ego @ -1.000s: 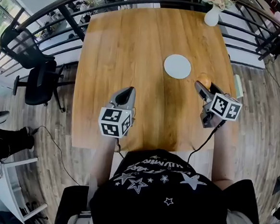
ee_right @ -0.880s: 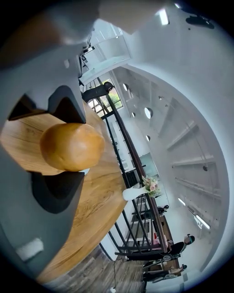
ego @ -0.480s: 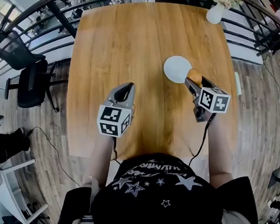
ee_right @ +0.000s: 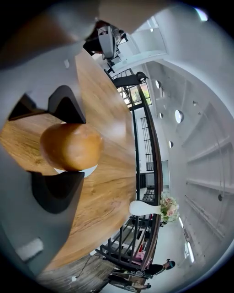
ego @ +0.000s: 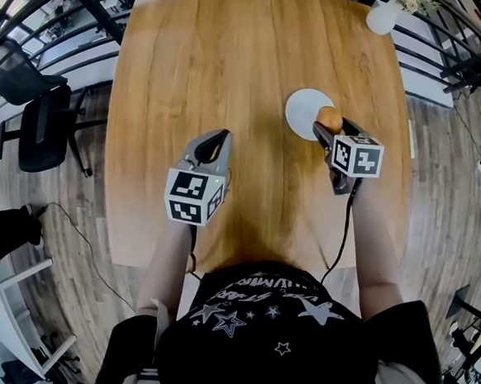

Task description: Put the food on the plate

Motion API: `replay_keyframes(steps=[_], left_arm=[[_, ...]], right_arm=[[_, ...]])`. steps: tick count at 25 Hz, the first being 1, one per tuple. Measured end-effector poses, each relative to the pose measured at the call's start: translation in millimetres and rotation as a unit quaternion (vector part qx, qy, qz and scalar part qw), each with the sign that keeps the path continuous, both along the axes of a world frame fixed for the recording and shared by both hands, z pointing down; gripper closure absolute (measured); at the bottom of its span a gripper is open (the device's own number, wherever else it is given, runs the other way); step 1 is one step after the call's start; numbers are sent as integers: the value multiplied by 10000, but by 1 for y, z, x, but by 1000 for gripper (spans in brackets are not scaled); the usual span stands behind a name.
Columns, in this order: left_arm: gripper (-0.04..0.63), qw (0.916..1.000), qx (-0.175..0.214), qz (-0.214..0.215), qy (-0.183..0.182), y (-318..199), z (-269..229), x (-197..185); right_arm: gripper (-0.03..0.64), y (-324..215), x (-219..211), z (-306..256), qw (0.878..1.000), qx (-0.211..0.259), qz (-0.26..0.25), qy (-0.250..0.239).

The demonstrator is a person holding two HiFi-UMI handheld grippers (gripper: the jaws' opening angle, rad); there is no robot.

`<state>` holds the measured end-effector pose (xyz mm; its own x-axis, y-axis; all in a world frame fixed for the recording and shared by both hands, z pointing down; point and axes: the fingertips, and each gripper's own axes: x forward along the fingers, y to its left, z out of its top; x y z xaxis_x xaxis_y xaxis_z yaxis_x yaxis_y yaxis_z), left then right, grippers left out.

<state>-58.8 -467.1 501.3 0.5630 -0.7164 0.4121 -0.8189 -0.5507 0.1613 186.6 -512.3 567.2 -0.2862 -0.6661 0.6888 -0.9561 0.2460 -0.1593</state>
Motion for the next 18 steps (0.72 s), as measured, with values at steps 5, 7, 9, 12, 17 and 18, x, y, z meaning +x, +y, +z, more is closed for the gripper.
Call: replay_keyframes(steps=[5,7,9,12,17,18], left_arm=[[595,9999,-89,-80,69,-6,8,-6],[595,9998,-133,-89,85,-7,13,-6],[595,9998,-165,-83,110,-9,16,-7],[595,9997,-178,-70,142,-11,18,-7],[595,9996,-207,-92,149,-11,21,-9],[595,9996,-224,-97,152,-11,22,-10]], right_arm=[[282,-13,-3,21,9990,-253,-196,302],[282,-17,-6,28,9977,-274,-351,518],[282,-23,-10,32,9952,-223,-556,769],[282,-31,-16,38,9904,-206,-828,1084],[282,-38,-23,46,9837,-241,-1077,1420],[282,-39,-24,47,9823,-223,-1124,1481]])
